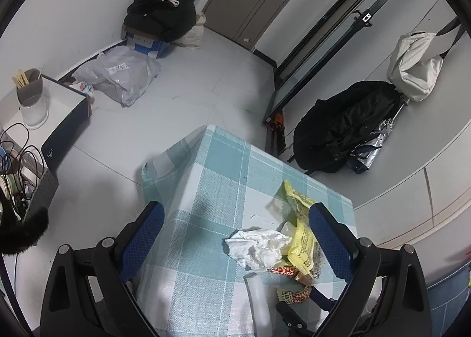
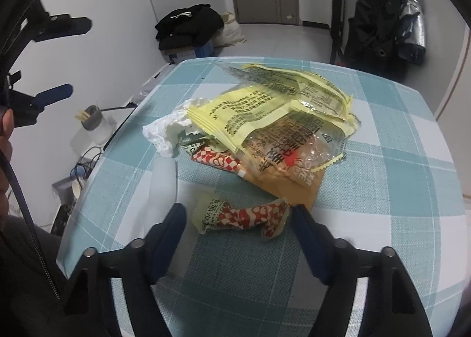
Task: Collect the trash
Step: 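Grasp the crumpled white tissue with the left gripper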
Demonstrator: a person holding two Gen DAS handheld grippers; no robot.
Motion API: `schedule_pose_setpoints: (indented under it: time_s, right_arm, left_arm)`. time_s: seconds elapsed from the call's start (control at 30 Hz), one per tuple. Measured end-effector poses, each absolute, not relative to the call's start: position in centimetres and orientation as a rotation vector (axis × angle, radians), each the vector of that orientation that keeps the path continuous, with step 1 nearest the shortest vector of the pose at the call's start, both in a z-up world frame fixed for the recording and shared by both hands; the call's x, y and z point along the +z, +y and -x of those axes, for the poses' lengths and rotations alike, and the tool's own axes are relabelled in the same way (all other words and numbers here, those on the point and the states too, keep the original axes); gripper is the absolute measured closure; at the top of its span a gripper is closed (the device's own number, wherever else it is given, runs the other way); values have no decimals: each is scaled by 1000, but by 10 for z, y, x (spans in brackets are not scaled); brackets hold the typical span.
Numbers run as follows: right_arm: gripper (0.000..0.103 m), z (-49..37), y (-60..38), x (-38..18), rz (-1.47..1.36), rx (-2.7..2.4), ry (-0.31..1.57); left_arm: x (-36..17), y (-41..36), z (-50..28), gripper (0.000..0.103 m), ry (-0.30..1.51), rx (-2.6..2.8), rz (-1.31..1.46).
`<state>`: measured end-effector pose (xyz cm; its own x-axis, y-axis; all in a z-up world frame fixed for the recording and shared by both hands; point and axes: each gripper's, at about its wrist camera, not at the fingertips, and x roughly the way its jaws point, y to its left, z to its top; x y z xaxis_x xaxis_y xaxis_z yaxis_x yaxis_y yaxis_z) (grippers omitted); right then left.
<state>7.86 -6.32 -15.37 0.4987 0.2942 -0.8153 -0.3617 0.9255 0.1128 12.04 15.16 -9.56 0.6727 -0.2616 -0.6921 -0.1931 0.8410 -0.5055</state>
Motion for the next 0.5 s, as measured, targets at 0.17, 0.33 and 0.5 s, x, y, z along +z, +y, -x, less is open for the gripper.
schedule_pose_setpoints:
  time_s: [0.17,0.33,0.5]
  right_arm:
    - [47,-77,-65,-153,96,430,967]
    - [52,-75,-75,-151,73,445,972]
    - [63,-73,-86,-150,62,450,974]
  left_arm:
    - [-103,149,-124,6,877,-33,584]
    - [-107,145,-128,6,895,-31,557]
    - [-125,138,-137,6,966,-61,574]
